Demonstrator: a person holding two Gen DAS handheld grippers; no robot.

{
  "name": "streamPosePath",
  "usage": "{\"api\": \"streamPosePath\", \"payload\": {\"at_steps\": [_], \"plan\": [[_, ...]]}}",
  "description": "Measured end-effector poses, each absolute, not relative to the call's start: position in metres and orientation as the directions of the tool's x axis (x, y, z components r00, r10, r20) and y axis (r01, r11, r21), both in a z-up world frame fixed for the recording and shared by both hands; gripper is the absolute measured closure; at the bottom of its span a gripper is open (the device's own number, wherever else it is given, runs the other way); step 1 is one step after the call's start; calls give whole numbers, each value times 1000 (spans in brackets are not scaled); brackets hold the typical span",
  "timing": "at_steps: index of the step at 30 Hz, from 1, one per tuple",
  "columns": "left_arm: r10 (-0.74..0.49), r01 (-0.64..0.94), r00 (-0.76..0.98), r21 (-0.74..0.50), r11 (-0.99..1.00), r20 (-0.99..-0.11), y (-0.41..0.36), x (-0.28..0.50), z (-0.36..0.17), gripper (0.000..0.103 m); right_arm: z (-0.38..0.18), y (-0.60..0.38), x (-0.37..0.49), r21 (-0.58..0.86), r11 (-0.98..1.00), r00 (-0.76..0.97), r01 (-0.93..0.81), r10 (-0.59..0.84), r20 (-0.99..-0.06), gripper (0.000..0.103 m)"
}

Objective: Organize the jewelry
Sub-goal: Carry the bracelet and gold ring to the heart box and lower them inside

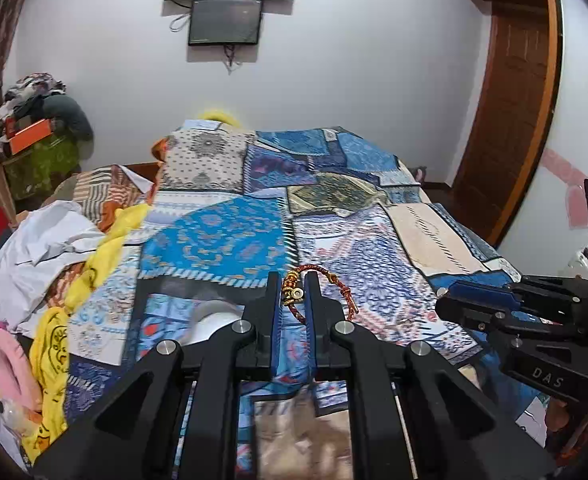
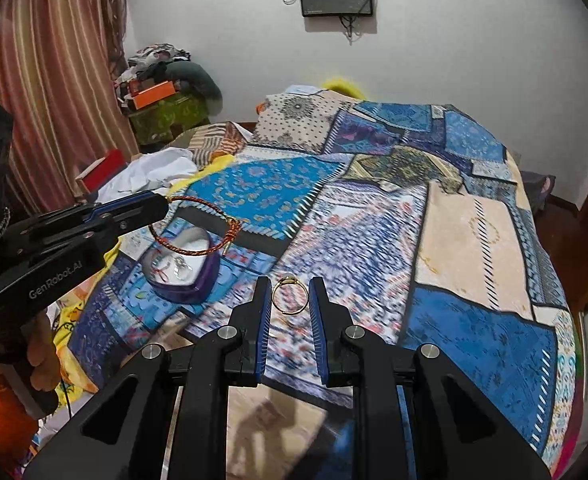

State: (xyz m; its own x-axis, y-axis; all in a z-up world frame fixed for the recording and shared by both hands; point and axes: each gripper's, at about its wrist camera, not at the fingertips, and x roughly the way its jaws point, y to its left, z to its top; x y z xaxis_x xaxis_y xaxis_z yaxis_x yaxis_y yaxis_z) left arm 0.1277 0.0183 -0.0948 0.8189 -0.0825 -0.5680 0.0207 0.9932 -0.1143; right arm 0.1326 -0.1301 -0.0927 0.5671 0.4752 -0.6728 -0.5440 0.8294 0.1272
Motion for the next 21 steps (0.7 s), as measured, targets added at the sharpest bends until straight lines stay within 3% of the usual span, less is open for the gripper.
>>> {"api": "streamPosePath", "payload": {"at_steps": [10,21], "plan": [[-31,-62,821,-143,988,-570,79,112,-105,94,-86,-71,131,119,782,537,-612,521,-663,86],[-55,-84,803,-203,976,-594,117,117,-128,94,-96,-22,137,113,748,494,-654,536,-685,86]]}}
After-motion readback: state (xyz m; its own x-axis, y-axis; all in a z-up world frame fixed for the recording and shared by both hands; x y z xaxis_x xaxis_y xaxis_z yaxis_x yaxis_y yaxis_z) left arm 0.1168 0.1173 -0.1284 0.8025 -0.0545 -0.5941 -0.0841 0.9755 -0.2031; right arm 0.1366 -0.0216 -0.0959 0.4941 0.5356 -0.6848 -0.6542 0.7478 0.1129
